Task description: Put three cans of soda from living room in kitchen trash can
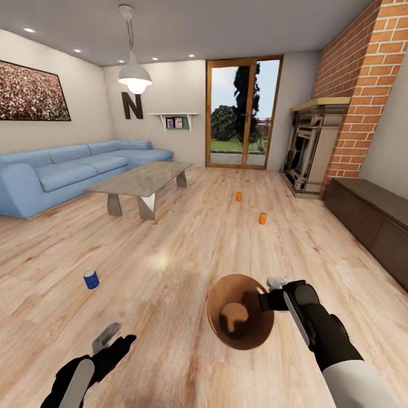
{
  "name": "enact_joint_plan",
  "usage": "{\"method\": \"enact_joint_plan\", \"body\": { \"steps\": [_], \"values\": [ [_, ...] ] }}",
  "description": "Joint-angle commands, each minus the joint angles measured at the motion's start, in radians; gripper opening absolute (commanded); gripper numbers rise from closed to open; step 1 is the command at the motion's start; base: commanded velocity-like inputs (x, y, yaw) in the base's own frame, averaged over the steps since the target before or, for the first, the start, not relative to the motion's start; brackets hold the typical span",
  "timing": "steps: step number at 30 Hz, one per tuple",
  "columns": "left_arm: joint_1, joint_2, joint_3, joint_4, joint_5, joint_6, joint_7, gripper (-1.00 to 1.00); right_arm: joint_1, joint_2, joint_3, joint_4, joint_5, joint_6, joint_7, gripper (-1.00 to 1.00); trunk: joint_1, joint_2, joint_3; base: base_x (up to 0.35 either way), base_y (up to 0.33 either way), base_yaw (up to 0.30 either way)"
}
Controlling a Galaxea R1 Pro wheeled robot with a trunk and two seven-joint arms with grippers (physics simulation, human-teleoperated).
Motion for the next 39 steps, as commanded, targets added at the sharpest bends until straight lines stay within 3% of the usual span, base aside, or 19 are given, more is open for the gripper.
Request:
{"method": "enact_joint_plan", "body": {
  "steps": [1,5,9,11,14,17,19,35,37,39],
  "values": [
    [-0.012,0.006,0.000,0.001,-0.001,0.022,0.003,1.00,0.000,0.000,0.000,-0.002,-0.018,0.001,0.004,-1.00,0.000,0.000,0.000,0.291,0.194,0.000],
    [-0.083,0.047,0.002,0.039,-0.007,0.093,0.049,1.00,0.002,-0.003,0.000,-0.035,-0.018,0.001,0.004,-1.00,0.000,0.000,0.000,0.300,0.182,0.000],
    [-0.108,0.068,0.006,0.035,-0.018,0.101,0.212,1.00,0.022,-0.004,0.002,-0.055,-0.017,0.001,0.004,-1.00,0.000,0.000,0.000,0.306,0.176,0.000],
    [-0.064,0.061,0.004,-0.100,-0.015,0.104,0.364,1.00,0.038,-0.004,0.003,-0.067,-0.017,0.001,0.004,-1.00,0.000,0.000,0.000,0.307,0.179,0.000],
    [0.024,0.045,0.006,-0.250,-0.009,0.111,0.448,1.00,0.046,-0.004,0.004,-0.078,-0.017,0.001,0.004,-1.00,0.000,0.000,0.000,0.307,0.181,0.000],
    [0.047,0.046,0.006,-0.264,-0.011,0.110,0.461,1.00,0.048,0.001,0.004,-0.079,-0.012,0.001,0.004,-1.00,0.000,0.000,0.000,0.307,0.181,0.000],
    [0.052,0.046,0.005,-0.227,-0.011,0.107,0.463,1.00,0.048,0.003,0.006,-0.080,-0.009,0.001,0.004,-1.00,0.000,0.000,0.000,0.307,0.181,0.000],
    [0.047,0.049,0.003,-0.134,-0.016,0.099,0.465,1.00,0.049,0.009,0.010,-0.072,-0.009,0.001,0.004,-1.00,0.000,0.000,0.000,0.307,0.181,0.000],
    [0.045,0.049,0.003,-0.126,-0.017,0.098,0.465,1.00,0.049,0.009,0.017,-0.066,-0.009,0.001,0.005,-1.00,0.000,0.000,0.000,0.307,0.181,0.000],
    [0.043,0.049,0.003,-0.118,-0.017,0.097,0.464,1.00,0.048,0.009,0.061,-0.045,-0.010,0.001,0.005,-1.00,0.000,0.000,0.000,0.307,0.181,0.000]
  ]
}}
